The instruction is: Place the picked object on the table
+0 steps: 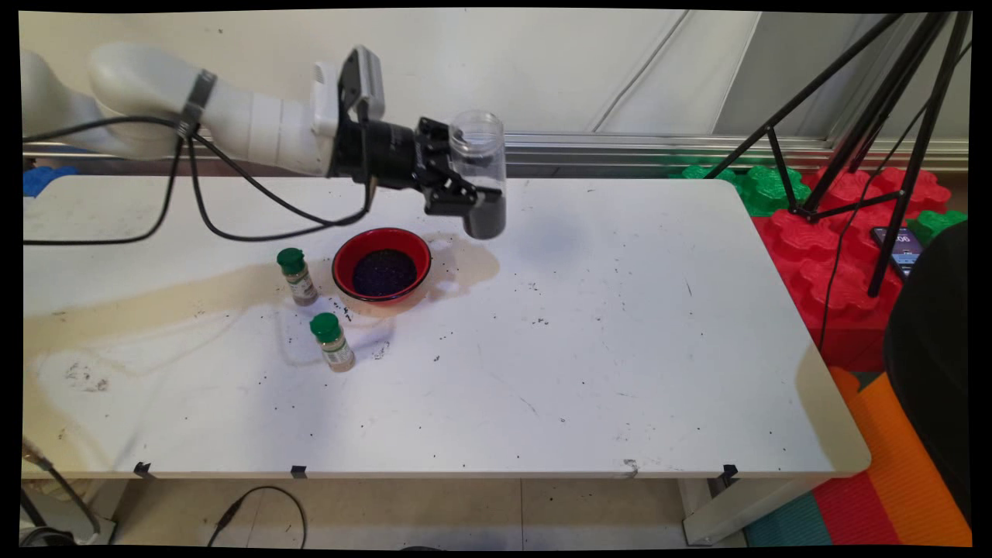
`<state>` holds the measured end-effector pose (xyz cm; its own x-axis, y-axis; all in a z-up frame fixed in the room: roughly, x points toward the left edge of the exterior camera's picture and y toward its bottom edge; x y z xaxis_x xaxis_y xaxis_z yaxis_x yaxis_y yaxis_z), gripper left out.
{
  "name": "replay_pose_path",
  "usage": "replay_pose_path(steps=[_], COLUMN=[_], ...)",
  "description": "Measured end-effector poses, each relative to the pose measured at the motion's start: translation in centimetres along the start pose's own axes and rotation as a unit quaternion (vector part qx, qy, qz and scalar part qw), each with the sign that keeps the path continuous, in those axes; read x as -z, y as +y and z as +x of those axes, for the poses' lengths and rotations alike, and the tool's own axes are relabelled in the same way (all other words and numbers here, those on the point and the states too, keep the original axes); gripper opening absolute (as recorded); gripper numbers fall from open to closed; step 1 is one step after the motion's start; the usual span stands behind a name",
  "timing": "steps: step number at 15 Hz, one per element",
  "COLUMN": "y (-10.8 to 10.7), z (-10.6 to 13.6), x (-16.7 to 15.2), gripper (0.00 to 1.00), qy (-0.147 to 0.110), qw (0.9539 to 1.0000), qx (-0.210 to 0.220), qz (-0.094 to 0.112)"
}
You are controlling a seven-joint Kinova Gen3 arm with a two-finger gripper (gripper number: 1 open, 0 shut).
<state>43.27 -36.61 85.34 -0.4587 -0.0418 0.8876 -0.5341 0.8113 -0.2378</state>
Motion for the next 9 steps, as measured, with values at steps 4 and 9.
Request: replay_pose_path(steps=[4,9], y=[1.0,1.7], z=[-1.6,-3.8], x=[-2.3,-4.6], gripper=[0.00,0.00], qy=[0.006,0.003], qw=[0.9997,0.9991], qx=[-0.007,-0.008], qz=[-0.021,-0.041])
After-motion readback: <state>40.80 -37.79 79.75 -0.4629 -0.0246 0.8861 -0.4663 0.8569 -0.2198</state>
